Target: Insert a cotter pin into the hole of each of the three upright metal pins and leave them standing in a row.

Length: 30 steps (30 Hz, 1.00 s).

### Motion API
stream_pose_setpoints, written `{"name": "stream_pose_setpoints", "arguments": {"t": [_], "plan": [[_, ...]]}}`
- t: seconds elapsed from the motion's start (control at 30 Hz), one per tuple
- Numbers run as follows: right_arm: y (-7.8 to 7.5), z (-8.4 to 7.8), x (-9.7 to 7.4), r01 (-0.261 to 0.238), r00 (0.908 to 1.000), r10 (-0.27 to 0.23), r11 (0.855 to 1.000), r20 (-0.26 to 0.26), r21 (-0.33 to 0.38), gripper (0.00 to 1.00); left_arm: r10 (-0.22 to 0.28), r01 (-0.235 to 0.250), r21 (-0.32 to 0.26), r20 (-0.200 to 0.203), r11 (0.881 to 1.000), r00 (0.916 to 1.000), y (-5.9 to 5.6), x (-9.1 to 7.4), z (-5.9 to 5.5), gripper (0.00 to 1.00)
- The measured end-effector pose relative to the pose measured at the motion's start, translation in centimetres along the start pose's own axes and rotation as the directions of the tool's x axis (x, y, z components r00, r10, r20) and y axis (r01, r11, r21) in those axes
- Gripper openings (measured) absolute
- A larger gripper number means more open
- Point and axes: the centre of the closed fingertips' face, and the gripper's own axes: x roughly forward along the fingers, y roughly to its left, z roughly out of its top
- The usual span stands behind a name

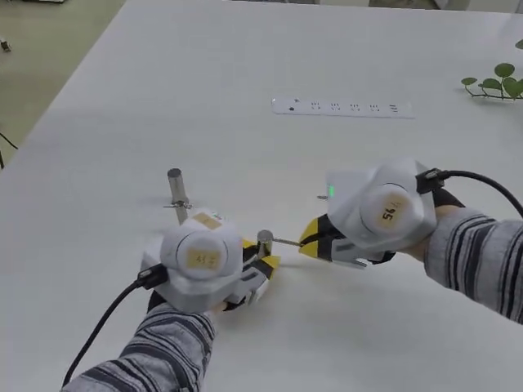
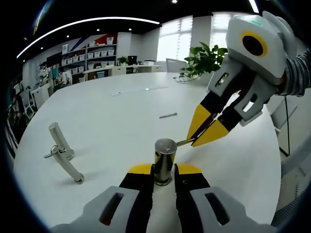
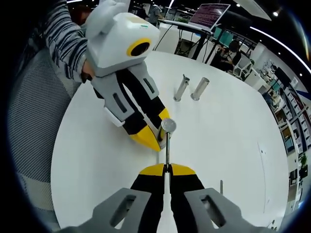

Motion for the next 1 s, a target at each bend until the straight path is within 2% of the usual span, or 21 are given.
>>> {"name": "stream_pose_setpoints", "arguments": {"t": [0.2,0.4,0.57,1.0], "plan": [[0.4,0.0,0.0,-0.02,0.9997,0.02,1.0,-0.017,0.004,0.0,0.004,-0.004,-0.006,-0.004,1.0,1.0,0.1,0.2,-0.1,0.11],[0.3,0.1,-0.4,-0.011,0.9994,0.011,1.0,-0.033,0.004,0.0,0.017,-0.017,0.015,-0.009,1.0,0.9998,0.2,0.3,-0.2,0.1],[0.3,0.5,-0.8,-0.006,0.9997,0.007,0.999,-0.024,0.036,0.0,0.022,-0.022,0.023,-0.009,0.999,0.9997,0.2,0.3,-0.2,0.1],[0.3,1.5,-0.8,0.001,1.0,-0.001,1.0,-0.008,0.023,0.0,0.04,-0.04,0.016,-0.009,0.999,0.9992,0.2,0.4,-0.4,0.1]]}}
